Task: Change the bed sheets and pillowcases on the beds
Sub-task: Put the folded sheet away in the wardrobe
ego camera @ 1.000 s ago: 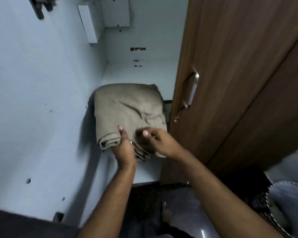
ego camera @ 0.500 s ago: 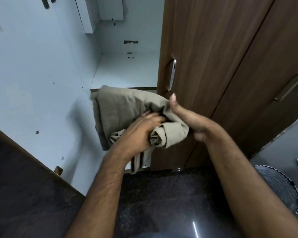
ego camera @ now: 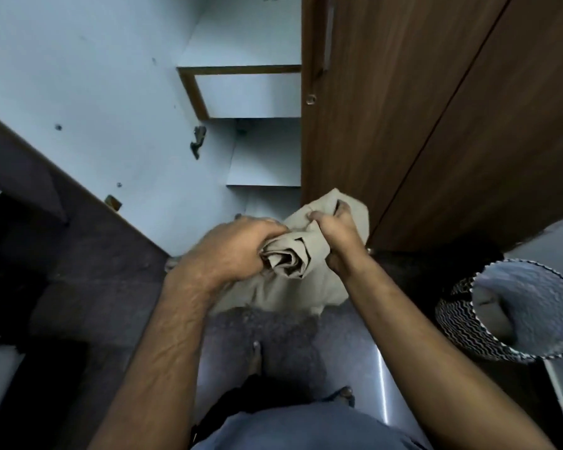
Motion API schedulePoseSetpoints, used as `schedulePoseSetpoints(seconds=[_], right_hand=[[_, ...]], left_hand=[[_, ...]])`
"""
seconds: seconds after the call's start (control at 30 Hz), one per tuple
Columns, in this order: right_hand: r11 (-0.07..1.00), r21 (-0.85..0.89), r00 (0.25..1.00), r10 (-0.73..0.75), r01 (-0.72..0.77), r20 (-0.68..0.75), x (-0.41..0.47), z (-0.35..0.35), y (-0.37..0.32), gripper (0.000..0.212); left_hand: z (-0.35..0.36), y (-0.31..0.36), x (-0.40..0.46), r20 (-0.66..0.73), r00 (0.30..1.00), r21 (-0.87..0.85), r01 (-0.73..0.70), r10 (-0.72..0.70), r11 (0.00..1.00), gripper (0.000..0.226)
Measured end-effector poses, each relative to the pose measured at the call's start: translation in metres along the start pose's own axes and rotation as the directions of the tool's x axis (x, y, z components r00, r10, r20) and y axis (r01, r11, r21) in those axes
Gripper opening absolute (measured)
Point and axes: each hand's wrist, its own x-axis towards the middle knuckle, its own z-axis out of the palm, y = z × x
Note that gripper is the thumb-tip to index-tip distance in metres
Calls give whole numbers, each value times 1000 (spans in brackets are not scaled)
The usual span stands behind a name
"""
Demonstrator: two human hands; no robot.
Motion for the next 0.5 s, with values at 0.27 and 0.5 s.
schedulePoseSetpoints(seconds=[0.27,0.5], right_hand=[[861,-222,883,-412,458,224,-28,55,-4,51],[615,-360,705,-527,702,474,-65,136,-19,75]], left_hand=[[-30,-56,-62,-381,897,-614,-66,-222,786,30],[-40,-121,-77,-837,370,-448,-41,-403,893,20]])
